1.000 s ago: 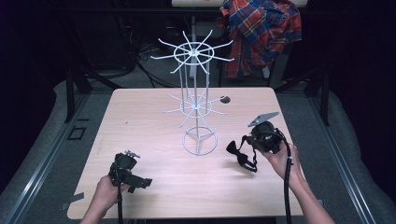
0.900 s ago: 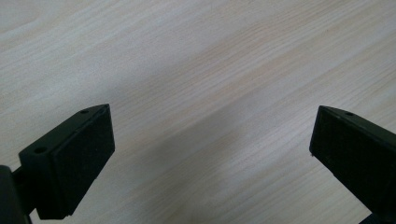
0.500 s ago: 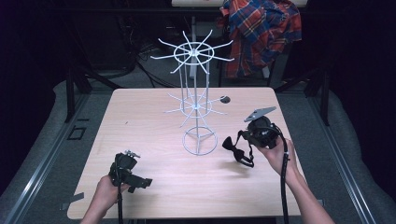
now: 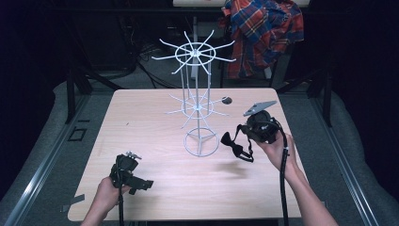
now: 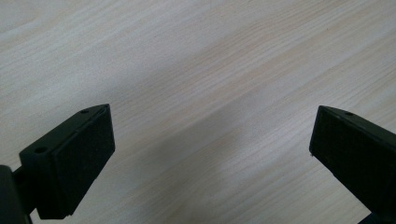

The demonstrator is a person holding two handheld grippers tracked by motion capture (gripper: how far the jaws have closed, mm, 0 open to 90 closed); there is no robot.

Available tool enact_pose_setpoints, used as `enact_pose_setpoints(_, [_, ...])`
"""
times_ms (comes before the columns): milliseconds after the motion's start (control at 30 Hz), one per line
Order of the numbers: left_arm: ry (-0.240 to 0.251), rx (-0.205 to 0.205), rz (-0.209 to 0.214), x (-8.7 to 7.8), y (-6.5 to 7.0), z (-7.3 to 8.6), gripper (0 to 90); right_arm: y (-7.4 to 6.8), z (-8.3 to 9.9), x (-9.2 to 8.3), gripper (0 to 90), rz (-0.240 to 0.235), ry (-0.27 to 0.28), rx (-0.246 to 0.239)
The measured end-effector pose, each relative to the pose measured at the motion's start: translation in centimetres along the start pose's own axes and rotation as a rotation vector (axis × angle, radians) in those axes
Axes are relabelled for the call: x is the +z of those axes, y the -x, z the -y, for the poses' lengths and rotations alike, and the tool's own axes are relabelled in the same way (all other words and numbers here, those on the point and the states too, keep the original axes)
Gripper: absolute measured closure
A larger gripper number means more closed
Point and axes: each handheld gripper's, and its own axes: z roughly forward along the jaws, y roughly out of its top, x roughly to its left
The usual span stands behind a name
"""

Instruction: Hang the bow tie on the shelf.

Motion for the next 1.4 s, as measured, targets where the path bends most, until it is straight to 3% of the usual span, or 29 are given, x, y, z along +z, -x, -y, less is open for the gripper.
enact_pose_setpoints(967, [0.004, 0.001, 0.001, 0.0, 0.2, 0.0, 0.2, -0.4, -3.8, -1.4, 88.9, 0.019, 0.078, -0.054])
enact_pose_setpoints(1133, [0.001, 0.000, 0.001, 0.1, 0.1, 0.0, 0.2, -0.5, -4.5, -1.1, 88.9, 0.015, 0.091, -0.067])
enact_pose_setpoints(1400, [-0.003, 0.003, 0.003, 0.1, 0.1, 0.0, 0.2, 0.5, -5.0, 0.3, 88.9, -0.002, 0.089, -0.031])
